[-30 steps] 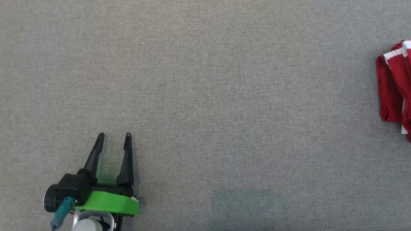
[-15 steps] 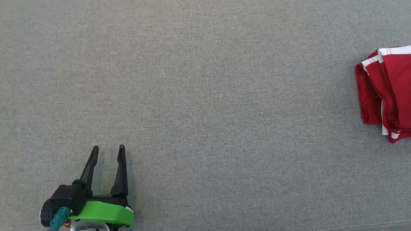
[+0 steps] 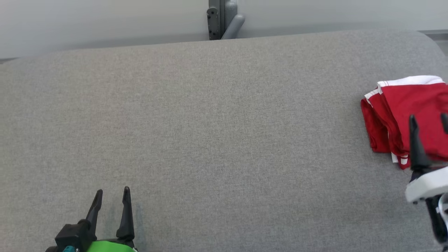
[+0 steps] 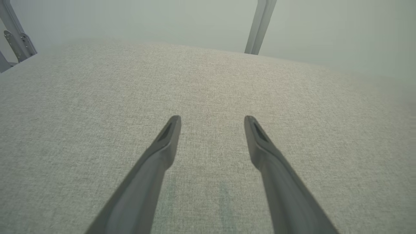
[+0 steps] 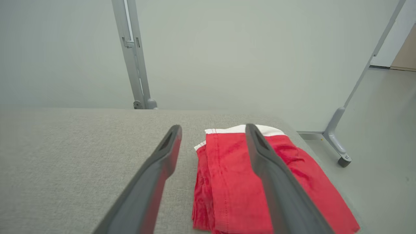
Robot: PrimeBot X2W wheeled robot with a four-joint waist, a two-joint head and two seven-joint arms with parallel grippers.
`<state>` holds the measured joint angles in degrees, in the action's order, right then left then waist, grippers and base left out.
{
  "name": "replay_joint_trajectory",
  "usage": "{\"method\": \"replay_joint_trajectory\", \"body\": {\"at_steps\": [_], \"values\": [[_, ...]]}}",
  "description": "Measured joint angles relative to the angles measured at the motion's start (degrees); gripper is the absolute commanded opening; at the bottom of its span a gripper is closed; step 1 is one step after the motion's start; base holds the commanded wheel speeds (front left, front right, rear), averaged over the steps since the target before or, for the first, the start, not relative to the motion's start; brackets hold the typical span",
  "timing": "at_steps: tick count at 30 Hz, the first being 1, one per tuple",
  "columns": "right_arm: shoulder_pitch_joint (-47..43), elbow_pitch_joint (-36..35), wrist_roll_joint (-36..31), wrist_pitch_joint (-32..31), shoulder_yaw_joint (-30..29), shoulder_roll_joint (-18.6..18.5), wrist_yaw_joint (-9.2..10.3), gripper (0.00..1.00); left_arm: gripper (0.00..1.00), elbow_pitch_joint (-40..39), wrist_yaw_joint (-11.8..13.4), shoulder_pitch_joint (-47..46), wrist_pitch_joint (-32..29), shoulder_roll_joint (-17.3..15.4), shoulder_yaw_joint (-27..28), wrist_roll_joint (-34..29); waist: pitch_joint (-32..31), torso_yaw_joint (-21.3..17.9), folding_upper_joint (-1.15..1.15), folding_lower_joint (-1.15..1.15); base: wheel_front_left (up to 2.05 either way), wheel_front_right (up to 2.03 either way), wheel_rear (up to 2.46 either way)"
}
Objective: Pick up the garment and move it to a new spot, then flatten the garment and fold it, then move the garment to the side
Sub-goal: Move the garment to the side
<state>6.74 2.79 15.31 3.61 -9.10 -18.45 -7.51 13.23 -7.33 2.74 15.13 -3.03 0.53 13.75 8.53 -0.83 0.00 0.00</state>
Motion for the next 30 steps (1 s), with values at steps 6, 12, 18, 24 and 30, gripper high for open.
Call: {"method": "replay_joint_trajectory", "body": {"at_steps": [6,12,18,24,30], "values": [[-7.41,4.67,-5.76,8.58,1.83,7.2,-0.01,1.0,1.0,1.93,0.27,0.57,-0.01,0.09,-0.6,-1.24,-4.35,0.41,0.0,0.0,0.0,0.0,0.0],[-9.5,10.78,-11.6,11.21,1.96,12.54,0.0,1.0,1.0,2.0,0.35,0.63,-0.01,0.12,-0.67,-1.78,-8.09,1.21,0.0,0.0,0.0,0.0,0.0],[-10.11,9.67,-15.56,11.37,0.45,14.68,-0.01,1.0,1.0,2.56,0.62,0.68,-0.01,0.13,-1.05,-1.15,-9.57,1.69,0.0,0.0,0.0,0.0,0.0],[-11.25,8.96,-16.27,11.38,-0.65,15.52,-0.01,1.0,1.0,3.22,0.64,0.68,0.0,0.13,-1.03,-0.2,-10.07,1.97,0.0,0.0,0.0,0.0,0.0],[-11.06,8.88,-16.0,11.38,-0.26,15.55,-0.01,1.0,1.0,3.6,0.64,0.68,-0.01,0.14,-1.25,0.25,-9.77,1.72,0.0,0.0,0.0,0.0,0.0]]}}
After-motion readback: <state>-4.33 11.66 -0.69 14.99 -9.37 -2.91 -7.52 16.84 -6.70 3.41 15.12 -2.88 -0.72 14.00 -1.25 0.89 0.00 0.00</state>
